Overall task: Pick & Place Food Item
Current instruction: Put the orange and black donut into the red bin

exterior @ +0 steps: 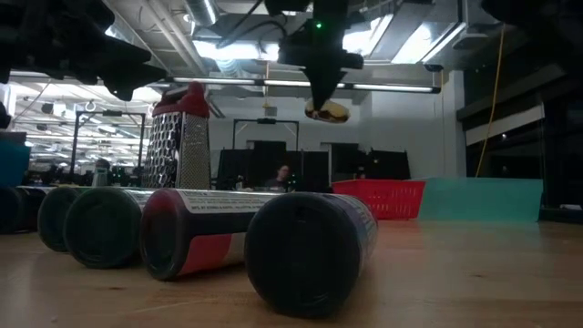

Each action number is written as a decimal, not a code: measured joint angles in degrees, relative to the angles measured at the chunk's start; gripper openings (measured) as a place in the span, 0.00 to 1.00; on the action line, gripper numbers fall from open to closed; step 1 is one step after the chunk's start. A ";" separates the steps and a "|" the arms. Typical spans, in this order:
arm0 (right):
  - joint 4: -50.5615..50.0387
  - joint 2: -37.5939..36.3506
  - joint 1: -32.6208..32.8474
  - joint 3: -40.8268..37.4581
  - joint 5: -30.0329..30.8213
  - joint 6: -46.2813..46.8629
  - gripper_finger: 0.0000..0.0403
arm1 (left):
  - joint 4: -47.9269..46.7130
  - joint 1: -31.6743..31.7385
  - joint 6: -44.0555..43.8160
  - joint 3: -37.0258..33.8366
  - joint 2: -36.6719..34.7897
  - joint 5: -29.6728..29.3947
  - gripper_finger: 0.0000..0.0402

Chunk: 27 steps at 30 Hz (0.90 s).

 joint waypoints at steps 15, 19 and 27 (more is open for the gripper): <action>20.79 -8.54 -3.43 -31.69 -8.43 1.58 0.02 | -0.56 -0.01 0.00 0.00 0.00 1.07 0.57; 28.20 -13.46 -5.51 -41.11 -10.94 2.79 0.02 | -0.56 -0.01 0.00 0.00 0.01 1.05 0.57; 36.62 -17.96 -7.52 -50.53 -13.81 4.46 0.03 | -0.52 0.01 0.00 0.00 0.01 0.16 0.57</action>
